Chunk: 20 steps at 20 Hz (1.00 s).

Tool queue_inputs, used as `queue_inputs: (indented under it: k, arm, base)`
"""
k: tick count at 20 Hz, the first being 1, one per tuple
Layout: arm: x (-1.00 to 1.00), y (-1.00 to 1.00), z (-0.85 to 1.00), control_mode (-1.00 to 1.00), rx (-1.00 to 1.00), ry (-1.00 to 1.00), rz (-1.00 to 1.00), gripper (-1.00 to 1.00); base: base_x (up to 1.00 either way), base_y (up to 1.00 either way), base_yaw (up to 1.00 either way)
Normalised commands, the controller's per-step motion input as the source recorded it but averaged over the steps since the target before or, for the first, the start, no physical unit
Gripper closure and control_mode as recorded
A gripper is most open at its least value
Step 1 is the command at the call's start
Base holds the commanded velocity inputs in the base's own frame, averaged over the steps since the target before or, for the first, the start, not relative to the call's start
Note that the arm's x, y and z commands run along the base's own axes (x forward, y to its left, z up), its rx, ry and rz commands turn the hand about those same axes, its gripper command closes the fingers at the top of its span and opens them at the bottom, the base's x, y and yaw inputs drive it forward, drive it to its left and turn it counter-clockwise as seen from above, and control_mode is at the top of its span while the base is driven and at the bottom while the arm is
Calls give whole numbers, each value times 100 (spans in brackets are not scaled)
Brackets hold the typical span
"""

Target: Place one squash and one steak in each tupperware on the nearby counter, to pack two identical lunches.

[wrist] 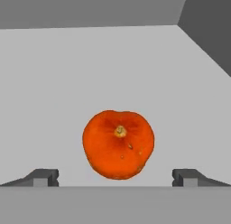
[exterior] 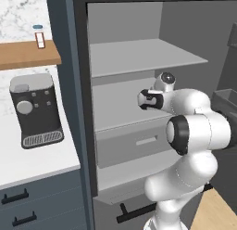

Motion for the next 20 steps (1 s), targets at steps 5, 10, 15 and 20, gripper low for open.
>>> queue_inputs:
  k: [5, 10, 15, 20]
  arm:
    - [25, -3, -25, -100, 0, 0, 0, -100]
    - [30, -11, -26, -100, 0, 0, -1, -100]
    - [24, -3, -29, -100, 0, 1, -3, -100]
    - [10, 0, -9, -100, 0, 0, 0, -100]
  base:
    - [0, 0, 0]
    - [0, 0, 0]
    - [0, 0, 0]
    - [0, 0, 0]
